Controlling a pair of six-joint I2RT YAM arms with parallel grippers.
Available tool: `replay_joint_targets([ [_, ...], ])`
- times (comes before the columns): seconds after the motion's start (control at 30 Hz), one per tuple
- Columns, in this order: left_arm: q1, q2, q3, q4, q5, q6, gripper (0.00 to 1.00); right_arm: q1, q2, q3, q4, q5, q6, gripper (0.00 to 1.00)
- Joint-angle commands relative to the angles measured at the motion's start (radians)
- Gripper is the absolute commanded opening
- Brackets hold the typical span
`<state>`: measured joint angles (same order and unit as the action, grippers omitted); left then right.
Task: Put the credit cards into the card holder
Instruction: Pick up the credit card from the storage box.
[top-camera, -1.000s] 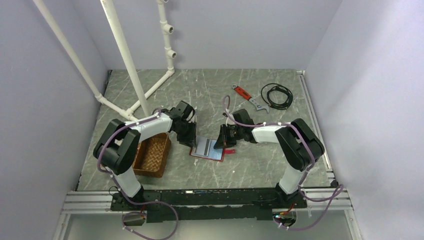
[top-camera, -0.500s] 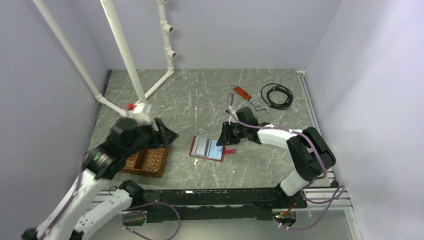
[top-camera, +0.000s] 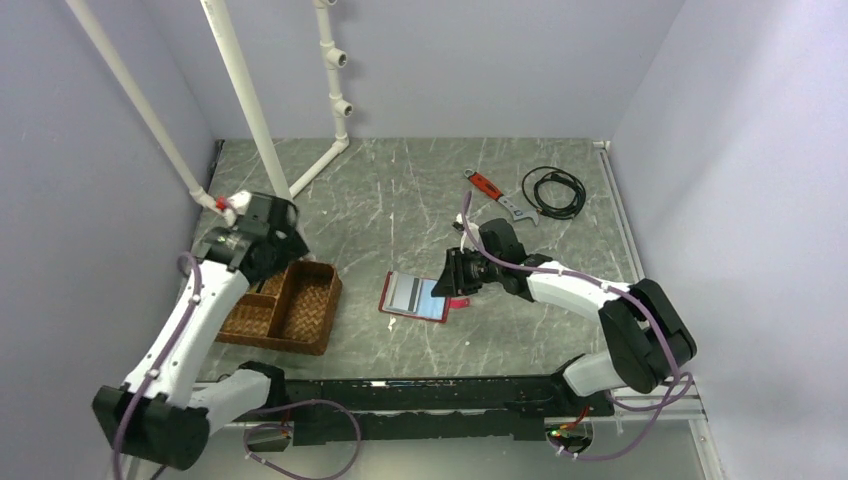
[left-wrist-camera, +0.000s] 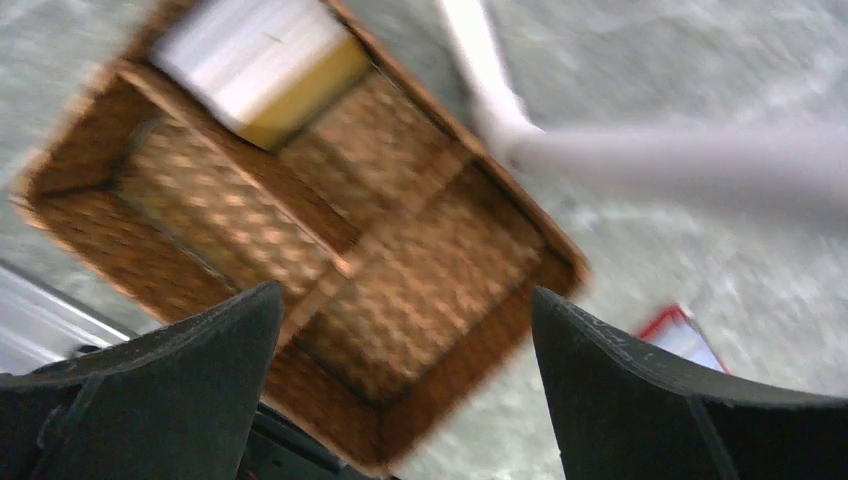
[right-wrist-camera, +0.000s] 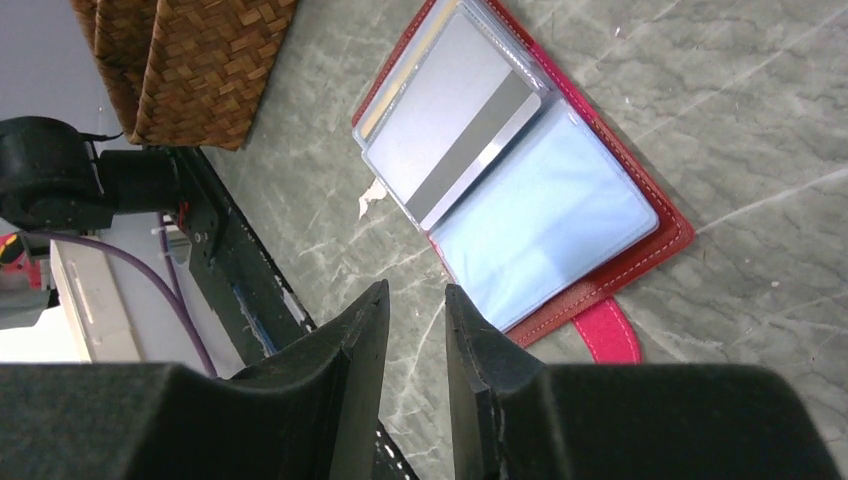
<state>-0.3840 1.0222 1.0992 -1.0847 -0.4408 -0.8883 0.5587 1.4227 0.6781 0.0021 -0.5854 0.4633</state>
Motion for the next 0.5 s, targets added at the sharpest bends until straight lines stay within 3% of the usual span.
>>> replay_joint_targets([
  [0.0,0.388,-0.007,-0.04,0.091,0.067,0.279,0.99,0.01,-0.042,-0.02,0.046,-0.024,-0.01,0.3],
  [0.07,0.554,0.011,-0.081,0.206,0.228,0.451,0.97,0.023,-0.055,-0.015,0.037,-0.024,-0.014,0.3],
  [0.1,0.572,0.031,-0.086,0.232,0.25,0.522,0.97,0.035,-0.06,-0.012,0.032,-0.019,-0.017,0.3],
  [0.23,0.575,0.106,-0.104,0.337,0.371,0.835,0.92,0.106,-0.076,0.004,0.014,0.019,-0.036,0.3],
  [0.47,0.575,0.285,-0.111,0.382,0.361,1.029,0.8,0.217,-0.127,0.037,-0.053,0.12,-0.087,0.3],
])
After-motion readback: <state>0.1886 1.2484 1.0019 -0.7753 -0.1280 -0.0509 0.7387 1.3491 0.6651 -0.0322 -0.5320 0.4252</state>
